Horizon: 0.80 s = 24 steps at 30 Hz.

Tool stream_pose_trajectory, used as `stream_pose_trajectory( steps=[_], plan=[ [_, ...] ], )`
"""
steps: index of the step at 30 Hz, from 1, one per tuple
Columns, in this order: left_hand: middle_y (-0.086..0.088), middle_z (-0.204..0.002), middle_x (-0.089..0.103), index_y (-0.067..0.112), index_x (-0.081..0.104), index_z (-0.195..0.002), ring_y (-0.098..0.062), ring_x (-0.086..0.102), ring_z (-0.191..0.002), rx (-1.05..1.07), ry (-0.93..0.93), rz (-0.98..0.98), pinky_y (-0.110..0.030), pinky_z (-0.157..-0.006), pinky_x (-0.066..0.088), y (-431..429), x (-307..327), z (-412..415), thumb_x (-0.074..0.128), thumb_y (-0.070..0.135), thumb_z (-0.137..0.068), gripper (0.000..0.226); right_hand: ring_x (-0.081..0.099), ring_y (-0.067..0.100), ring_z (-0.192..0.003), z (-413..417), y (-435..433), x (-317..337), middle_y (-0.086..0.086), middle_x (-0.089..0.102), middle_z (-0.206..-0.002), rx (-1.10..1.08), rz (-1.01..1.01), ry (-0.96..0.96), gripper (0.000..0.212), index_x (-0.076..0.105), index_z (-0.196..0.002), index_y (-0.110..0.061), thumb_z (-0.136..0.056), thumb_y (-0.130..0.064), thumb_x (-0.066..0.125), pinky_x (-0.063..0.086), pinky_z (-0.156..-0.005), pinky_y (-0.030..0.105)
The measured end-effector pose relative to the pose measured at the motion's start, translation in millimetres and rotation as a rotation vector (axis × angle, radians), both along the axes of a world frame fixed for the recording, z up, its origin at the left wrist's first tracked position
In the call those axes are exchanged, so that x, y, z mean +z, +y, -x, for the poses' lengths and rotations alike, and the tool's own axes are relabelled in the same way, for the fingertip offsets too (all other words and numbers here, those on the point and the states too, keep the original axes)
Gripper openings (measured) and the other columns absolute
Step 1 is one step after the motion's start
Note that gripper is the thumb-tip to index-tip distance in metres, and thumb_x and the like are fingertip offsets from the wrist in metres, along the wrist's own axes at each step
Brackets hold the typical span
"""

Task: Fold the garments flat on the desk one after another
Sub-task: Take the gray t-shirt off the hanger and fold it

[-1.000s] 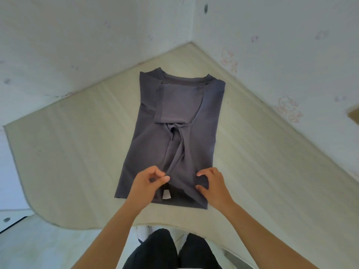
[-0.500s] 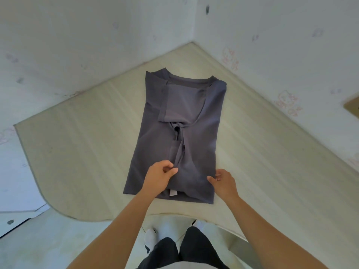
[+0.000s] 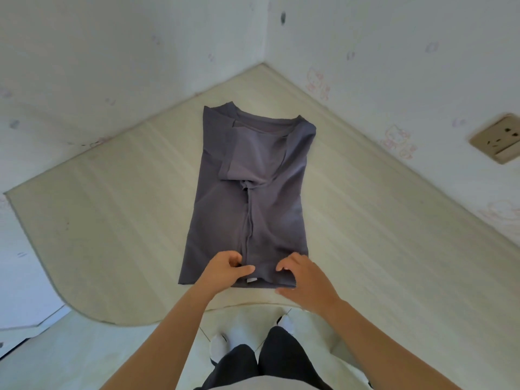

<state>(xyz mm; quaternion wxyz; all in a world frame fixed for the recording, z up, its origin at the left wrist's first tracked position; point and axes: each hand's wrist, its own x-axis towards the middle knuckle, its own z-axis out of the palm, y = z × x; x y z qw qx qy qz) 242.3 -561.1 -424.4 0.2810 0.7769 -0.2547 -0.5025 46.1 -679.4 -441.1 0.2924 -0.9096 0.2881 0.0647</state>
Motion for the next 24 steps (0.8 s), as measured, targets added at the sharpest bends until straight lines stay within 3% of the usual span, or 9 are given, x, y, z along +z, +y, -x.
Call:
stream_pose_trajectory(
  steps=[3, 6, 10, 13, 15, 17, 19, 21, 24],
  plan=[
    [-0.001, -0.064, 0.055, 0.011, 0.05, -0.067, -0.01, 0.063, -0.065, 0.102, 0.281, 0.04, -0.019, -0.066, 0.05, -1, 17, -1, 0.074, 0.018, -0.083, 0.029, 0.056, 0.015, -0.087, 0, 4, 2, -0.008, 0.061, -0.096, -0.039, 0.107, -0.051, 0.021, 0.064, -0.095, -0.02, -0.08, -0.009, 0.055, 0.039, -0.067, 0.014],
    [-0.001, -0.064, 0.061, 0.007, 0.052, -0.072, -0.012, 0.069, -0.065, 0.156, 0.429, 0.023, -0.024, -0.072, 0.057, 11, 21, -3, 0.071, 0.005, -0.083, 0.022, 0.046, 0.006, -0.075, 4, 5, 14, -0.013, 0.057, -0.081, -0.11, 0.142, -0.114, 0.016, 0.06, -0.079, -0.023, -0.075, -0.012, 0.049, 0.029, -0.058, 0.009],
    [0.0, -0.073, 0.066, 0.015, 0.054, -0.098, -0.012, 0.064, -0.067, -0.12, -0.039, -0.148, -0.024, -0.071, 0.053, 33, 6, -14, 0.069, 0.011, -0.082, 0.023, 0.05, 0.002, -0.087, 9, 7, 15, -0.017, 0.058, -0.096, -0.034, 0.004, 0.017, 0.023, 0.07, -0.092, -0.027, -0.081, -0.02, 0.051, 0.04, -0.075, 0.014],
    [0.003, -0.092, 0.059, 0.024, 0.052, -0.102, -0.013, 0.056, -0.082, -0.105, -0.503, 0.127, -0.031, -0.076, 0.05, 30, 0, -23, 0.059, 0.01, -0.087, 0.022, 0.052, 0.004, -0.1, -1, 0, 12, -0.015, 0.057, -0.112, -0.162, 0.05, -0.116, 0.022, 0.067, -0.105, -0.025, -0.091, -0.018, 0.051, 0.044, -0.084, 0.017],
    [0.005, -0.118, 0.055, 0.024, 0.054, -0.12, -0.015, 0.053, -0.105, -0.181, -0.679, 0.333, -0.031, -0.088, 0.047, 19, -3, -22, 0.056, 0.015, -0.09, 0.031, 0.047, 0.008, -0.118, -14, -3, 9, -0.011, 0.048, -0.135, -0.144, 0.157, -0.116, 0.032, 0.058, -0.125, -0.027, -0.096, -0.02, 0.047, 0.043, -0.097, 0.024],
    [0.006, -0.142, 0.045, 0.029, 0.047, -0.137, -0.014, 0.042, -0.13, -0.425, -0.774, 0.414, -0.034, -0.104, 0.038, 9, -11, -20, 0.052, 0.026, -0.093, 0.043, 0.036, 0.012, -0.134, -28, -4, 6, -0.007, 0.034, -0.151, -0.061, 0.206, -0.01, 0.041, 0.044, -0.14, -0.031, -0.099, -0.026, 0.042, 0.04, -0.103, 0.031],
    [0.006, -0.152, 0.036, 0.033, 0.041, -0.142, -0.016, 0.031, -0.141, -0.673, -0.855, 0.362, -0.037, -0.113, 0.026, 5, -21, -22, 0.044, 0.037, -0.095, 0.047, 0.031, 0.015, -0.139, -37, -8, 3, -0.006, 0.028, -0.155, -0.006, 0.218, 0.152, 0.045, 0.036, -0.146, -0.033, -0.1, -0.03, 0.039, 0.039, -0.103, 0.034],
    [0.005, -0.143, 0.047, 0.032, 0.052, -0.133, -0.02, 0.042, -0.132, -0.719, -0.847, 0.244, -0.04, -0.112, 0.029, 3, -24, -32, 0.034, 0.042, -0.095, 0.043, 0.043, 0.018, -0.131, -45, -15, 6, -0.006, 0.039, -0.148, -0.049, 0.238, 0.238, 0.04, 0.044, -0.14, -0.032, -0.101, -0.028, 0.037, 0.041, -0.096, 0.035],
    [0.004, -0.103, 0.063, 0.024, 0.066, -0.102, -0.018, 0.056, -0.097, -0.616, -0.907, 0.289, -0.038, -0.093, 0.044, -6, -12, -46, 0.021, 0.041, -0.092, 0.048, 0.057, 0.026, -0.109, -63, -38, 21, 0.0, 0.058, -0.124, -0.237, 0.25, 0.254, 0.031, 0.06, -0.118, -0.025, -0.1, -0.023, 0.035, 0.043, -0.088, 0.034]
  ],
)
